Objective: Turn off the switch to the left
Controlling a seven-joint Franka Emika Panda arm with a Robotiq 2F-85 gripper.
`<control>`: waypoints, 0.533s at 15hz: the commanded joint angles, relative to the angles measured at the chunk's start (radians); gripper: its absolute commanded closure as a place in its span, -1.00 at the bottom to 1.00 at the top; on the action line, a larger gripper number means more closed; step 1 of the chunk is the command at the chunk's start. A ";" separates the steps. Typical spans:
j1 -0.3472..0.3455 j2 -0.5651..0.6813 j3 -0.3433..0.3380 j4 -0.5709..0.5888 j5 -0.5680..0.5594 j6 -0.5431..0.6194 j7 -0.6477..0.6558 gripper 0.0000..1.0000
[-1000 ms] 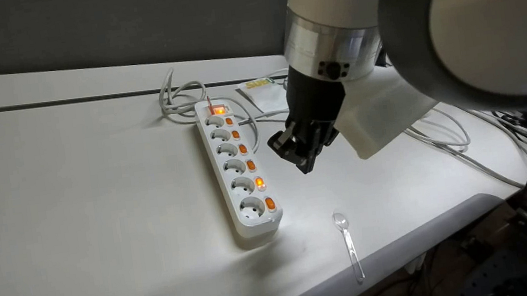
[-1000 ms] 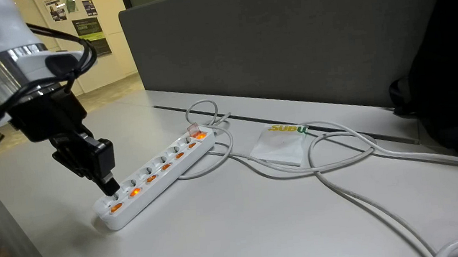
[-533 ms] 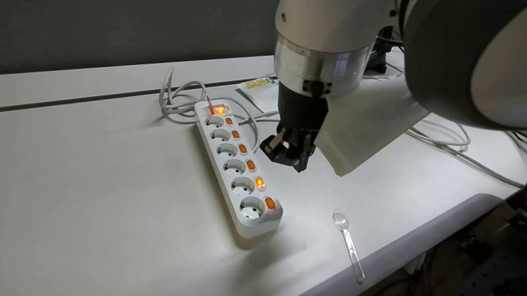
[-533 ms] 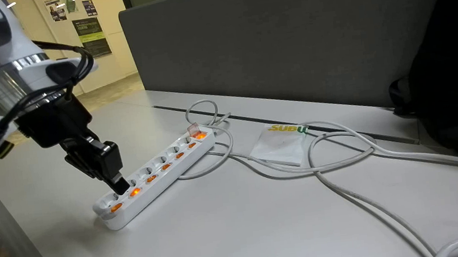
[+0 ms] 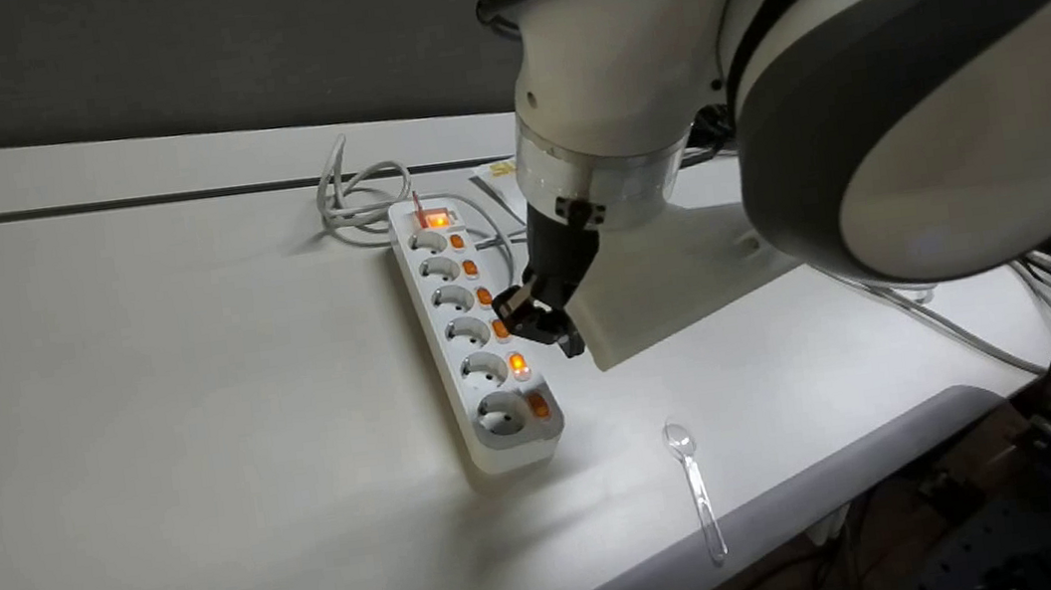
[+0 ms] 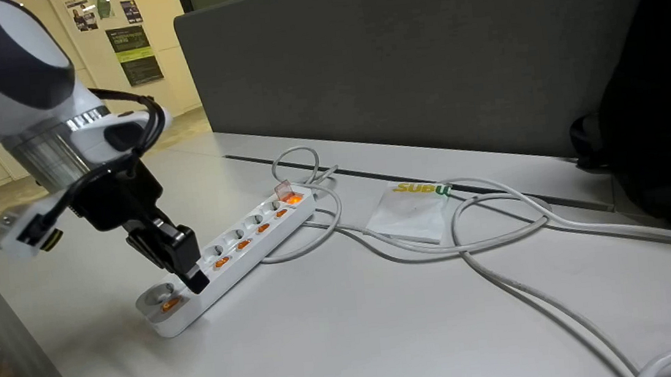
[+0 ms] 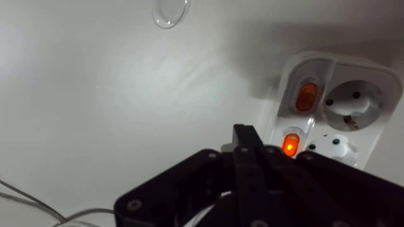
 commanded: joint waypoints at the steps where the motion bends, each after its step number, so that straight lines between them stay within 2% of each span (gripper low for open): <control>1: 0.010 0.089 -0.012 0.051 -0.007 0.059 0.074 1.00; 8: -0.007 0.124 0.000 0.062 0.037 0.177 0.067 1.00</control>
